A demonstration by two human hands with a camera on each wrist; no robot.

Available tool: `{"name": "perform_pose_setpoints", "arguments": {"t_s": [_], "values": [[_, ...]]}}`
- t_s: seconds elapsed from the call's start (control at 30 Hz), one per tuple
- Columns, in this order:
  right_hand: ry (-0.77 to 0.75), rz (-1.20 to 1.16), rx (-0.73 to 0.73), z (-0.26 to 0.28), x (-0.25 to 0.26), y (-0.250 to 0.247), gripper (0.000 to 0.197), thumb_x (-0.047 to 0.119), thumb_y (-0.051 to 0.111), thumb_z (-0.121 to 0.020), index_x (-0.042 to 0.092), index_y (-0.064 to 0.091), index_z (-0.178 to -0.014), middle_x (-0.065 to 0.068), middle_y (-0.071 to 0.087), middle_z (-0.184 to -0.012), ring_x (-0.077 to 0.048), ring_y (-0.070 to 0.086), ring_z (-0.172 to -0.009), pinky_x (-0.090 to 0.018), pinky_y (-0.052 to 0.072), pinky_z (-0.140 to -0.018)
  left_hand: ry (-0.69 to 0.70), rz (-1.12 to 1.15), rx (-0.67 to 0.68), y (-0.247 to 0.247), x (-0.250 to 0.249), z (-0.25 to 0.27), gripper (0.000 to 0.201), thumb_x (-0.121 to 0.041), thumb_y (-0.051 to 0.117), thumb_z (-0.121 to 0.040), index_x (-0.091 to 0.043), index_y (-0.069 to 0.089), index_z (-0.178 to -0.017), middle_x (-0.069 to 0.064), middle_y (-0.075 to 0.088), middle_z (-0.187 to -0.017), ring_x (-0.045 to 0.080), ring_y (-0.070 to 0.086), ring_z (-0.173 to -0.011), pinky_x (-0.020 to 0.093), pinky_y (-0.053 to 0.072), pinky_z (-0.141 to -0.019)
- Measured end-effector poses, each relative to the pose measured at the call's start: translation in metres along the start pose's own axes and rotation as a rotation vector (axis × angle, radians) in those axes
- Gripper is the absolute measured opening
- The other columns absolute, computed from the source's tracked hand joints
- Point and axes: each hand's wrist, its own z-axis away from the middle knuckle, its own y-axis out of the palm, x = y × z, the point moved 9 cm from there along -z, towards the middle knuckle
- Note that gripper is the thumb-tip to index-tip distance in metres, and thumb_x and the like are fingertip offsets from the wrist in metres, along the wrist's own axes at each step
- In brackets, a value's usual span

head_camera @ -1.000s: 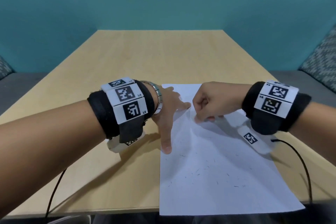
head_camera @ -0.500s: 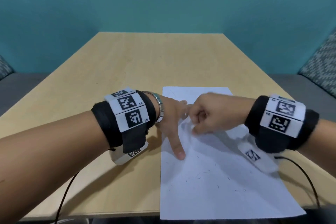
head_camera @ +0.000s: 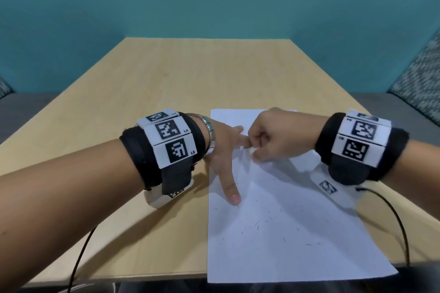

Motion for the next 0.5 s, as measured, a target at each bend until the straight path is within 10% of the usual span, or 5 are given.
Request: {"name": "perform_pose_setpoints", "arguments": {"t_s": [0.37,0.5], "values": [[-0.076,-0.048,0.16,0.019,0.016,0.025,0.023,0.025,0.074,-0.083,0.017,0.062,-0.065,0.006,0.065,-0.058,-0.004,0.05,-0.049,-0.02,0.044,-0.052,-0.012,-0.02,0.023,-0.001,-0.004,-0.001,0.114,-0.069,0.083,-0.05,-0.067,0.013,-0.14,-0.013,-0.018,-0.161,0.017,0.022,-0.147,0.045,0.027,-0.115],[0.03,0.029,-0.034,0.003,-0.017,-0.008,0.028,0.021,0.074,-0.079,0.017,0.058,-0.056,0.013,0.054,-0.045,-0.009,0.047,-0.05,-0.024,0.041,-0.053,-0.041,-0.067,0.03,-0.003,-0.002,0.0,0.125,-0.072,0.081,-0.05,-0.064,-0.001,-0.143,-0.016,-0.017,-0.16,0.015,0.02,-0.147,0.044,0.027,-0.114]]}}
